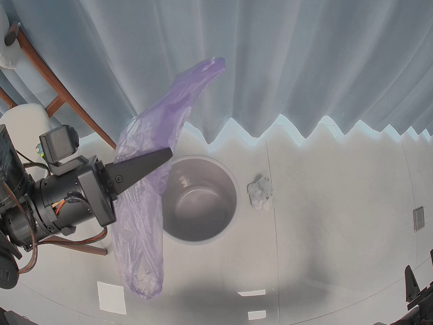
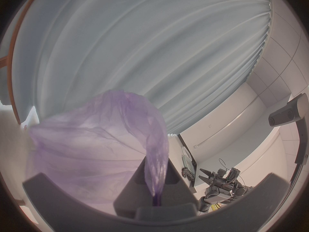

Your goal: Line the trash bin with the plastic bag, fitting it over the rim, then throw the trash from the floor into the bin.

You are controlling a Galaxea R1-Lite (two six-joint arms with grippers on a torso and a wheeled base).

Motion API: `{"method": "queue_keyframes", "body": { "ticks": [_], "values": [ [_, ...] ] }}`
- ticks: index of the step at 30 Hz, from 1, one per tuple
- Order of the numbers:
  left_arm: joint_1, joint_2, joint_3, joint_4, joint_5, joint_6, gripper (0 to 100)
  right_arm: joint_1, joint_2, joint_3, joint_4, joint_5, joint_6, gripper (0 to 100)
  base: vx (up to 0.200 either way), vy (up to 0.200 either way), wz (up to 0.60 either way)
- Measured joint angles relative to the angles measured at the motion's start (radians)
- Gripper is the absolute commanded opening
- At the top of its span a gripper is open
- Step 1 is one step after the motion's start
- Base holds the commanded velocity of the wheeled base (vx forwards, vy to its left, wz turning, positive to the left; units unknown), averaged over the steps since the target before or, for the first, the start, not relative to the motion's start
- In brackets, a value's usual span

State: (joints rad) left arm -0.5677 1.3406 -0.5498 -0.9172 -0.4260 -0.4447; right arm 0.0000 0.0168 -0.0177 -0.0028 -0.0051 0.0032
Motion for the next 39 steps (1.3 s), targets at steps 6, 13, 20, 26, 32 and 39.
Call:
{"method": "queue_keyframes", "body": {
  "ticks": [6, 13, 20, 26, 32, 39],
  "values": [
    [-0.016, 0.001, 0.001, 0.000, 0.004, 0.001, 0, 0.000, 0.000, 0.000, 0.000, 0.000, 0.000, 100, 0.000, 0.000, 0.00],
    [-0.018, 0.003, 0.001, 0.000, 0.004, 0.002, 0, 0.000, 0.000, 0.000, 0.000, 0.000, 0.000, 100, 0.000, 0.000, 0.00],
    [-0.020, 0.017, 0.004, 0.000, 0.004, 0.003, 0, 0.000, 0.000, 0.000, -0.001, 0.000, 0.000, 100, 0.000, 0.000, 0.00],
    [-0.027, 0.024, 0.008, 0.000, 0.006, 0.005, 0, 0.000, 0.000, 0.000, -0.001, 0.000, 0.000, 100, 0.000, 0.000, 0.00],
    [-0.052, 0.026, 0.006, -0.001, 0.037, 0.005, 0, -0.001, 0.000, 0.000, -0.001, 0.000, 0.000, 100, 0.000, 0.000, 0.00],
    [-0.079, 0.027, 0.004, -0.067, 0.044, 0.002, 0, -0.002, 0.000, 0.000, -0.001, 0.001, 0.000, 100, 0.000, 0.000, 0.00]
  ]
}}
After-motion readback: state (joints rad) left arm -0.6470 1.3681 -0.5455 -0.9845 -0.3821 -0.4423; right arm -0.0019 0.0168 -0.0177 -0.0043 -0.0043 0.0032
